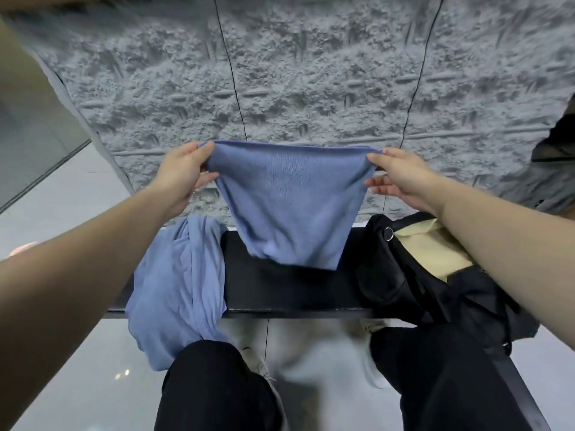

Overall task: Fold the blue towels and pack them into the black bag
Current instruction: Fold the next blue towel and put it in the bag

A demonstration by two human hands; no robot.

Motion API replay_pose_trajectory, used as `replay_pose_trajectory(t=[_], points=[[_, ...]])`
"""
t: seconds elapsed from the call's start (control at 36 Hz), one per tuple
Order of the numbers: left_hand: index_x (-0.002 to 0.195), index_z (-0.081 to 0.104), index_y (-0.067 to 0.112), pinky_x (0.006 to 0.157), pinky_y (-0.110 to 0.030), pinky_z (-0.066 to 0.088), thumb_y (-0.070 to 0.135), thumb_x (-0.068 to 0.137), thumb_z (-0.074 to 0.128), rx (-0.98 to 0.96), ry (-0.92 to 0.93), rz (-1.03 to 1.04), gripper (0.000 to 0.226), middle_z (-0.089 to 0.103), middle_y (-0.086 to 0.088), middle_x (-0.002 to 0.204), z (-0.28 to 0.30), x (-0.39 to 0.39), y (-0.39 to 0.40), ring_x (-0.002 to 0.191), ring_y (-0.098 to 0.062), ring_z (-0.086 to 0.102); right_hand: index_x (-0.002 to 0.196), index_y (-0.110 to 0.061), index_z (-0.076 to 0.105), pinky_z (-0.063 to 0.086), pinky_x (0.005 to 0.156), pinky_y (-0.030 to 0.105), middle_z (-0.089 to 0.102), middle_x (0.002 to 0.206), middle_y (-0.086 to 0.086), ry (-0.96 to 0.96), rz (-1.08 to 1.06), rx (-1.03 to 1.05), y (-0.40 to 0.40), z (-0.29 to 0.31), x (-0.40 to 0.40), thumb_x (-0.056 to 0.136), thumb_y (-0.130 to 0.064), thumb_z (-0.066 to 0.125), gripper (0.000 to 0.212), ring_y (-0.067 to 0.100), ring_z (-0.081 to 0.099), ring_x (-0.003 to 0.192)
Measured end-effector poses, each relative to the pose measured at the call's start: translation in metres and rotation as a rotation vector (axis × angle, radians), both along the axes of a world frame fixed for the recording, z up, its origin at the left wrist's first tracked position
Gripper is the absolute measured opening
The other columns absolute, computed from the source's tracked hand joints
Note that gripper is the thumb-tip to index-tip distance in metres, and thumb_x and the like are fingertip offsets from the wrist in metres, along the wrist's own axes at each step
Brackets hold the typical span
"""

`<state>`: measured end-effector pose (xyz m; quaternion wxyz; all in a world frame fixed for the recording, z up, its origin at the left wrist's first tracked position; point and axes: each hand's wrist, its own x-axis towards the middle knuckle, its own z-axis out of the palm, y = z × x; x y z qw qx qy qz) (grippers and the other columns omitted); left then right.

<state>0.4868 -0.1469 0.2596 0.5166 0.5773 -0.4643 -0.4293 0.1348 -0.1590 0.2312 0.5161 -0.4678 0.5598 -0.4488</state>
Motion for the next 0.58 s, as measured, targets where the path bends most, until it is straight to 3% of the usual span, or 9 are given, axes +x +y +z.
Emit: replay_pose_trajectory(t=[0.08,0.17,0.25,0.31,0.39,0.44,0.58], points=[[0.088,0.059,0.016,0.084,-0.023,0.054,0.016,0.102,0.050,-0.079,0.090,0.030,0.017,0.065,0.002,0.092,0.009,-0.007,0.001,0.088,-0.007,0.064,0.085,-0.020,0.053,0.057,0.068,0.031,0.059,0.090,0.005,-0.052,-0.011,-0.034,-0.009,0.005,0.001,0.100,-0.018,0.056,0.016,0.020,0.067,0.068],[0.085,0.058,0.015,0.084,-0.023,0.053,0.011,0.102,0.048,-0.128,0.115,0.054,0.021,0.066,0.002,0.092,0.003,-0.008,0.008,0.090,-0.006,0.065,0.085,-0.018,0.056,0.058,0.077,0.032,0.062,0.094,0.008,-0.066,-0.014,-0.052,-0.010,0.000,0.001,0.099,-0.017,0.056,0.014,0.021,0.071,0.079],[0.072,0.065,0.020,0.087,-0.025,0.053,0.008,0.101,0.048,-0.114,0.066,0.014,0.036,0.070,0.007,0.080,-0.022,-0.003,0.022,0.085,-0.006,0.067,0.085,-0.017,0.059,0.057,0.091,0.037,0.067,0.091,0.007,-0.044,-0.013,-0.041,-0.004,-0.015,0.000,0.099,-0.014,0.056,0.015,0.026,0.072,0.089],[0.061,0.070,0.027,0.089,-0.024,0.051,0.010,0.099,0.052,-0.082,-0.033,-0.022,0.045,0.069,0.012,0.071,-0.044,0.001,0.035,0.081,-0.004,0.065,0.088,-0.017,0.060,0.056,0.092,0.034,0.067,0.093,0.006,0.001,0.006,-0.020,0.007,-0.032,-0.001,0.100,-0.014,0.055,0.013,0.020,0.071,0.087],[0.066,0.064,0.017,0.074,-0.013,0.049,0.003,0.100,0.049,0.014,-0.173,-0.072,0.040,0.063,0.016,0.055,-0.081,-0.001,0.056,0.062,0.006,0.060,0.089,-0.018,0.060,0.055,0.082,0.025,0.065,0.091,0.004,0.106,0.074,0.032,0.026,-0.065,-0.001,0.101,-0.013,0.052,0.015,0.008,0.068,0.077],[0.067,0.058,0.015,0.069,-0.013,0.044,0.003,0.101,0.048,0.112,-0.249,-0.116,0.037,0.058,0.016,0.050,-0.110,0.002,0.068,0.056,0.004,0.055,0.090,-0.019,0.058,0.055,0.069,0.019,0.064,0.093,0.007,0.204,0.138,0.092,0.039,-0.092,-0.002,0.102,-0.014,0.051,0.015,0.006,0.067,0.072],[0.083,0.064,0.010,0.095,-0.030,0.049,0.012,0.101,0.051,0.389,-0.237,-0.209,0.022,0.066,-0.005,0.091,-0.163,0.014,0.094,0.092,-0.012,0.062,0.102,-0.015,0.054,0.055,0.053,0.022,0.056,0.093,0.009,0.454,0.334,0.225,0.068,-0.147,-0.004,0.103,-0.015,0.046,0.007,0.017,0.066,0.071]])
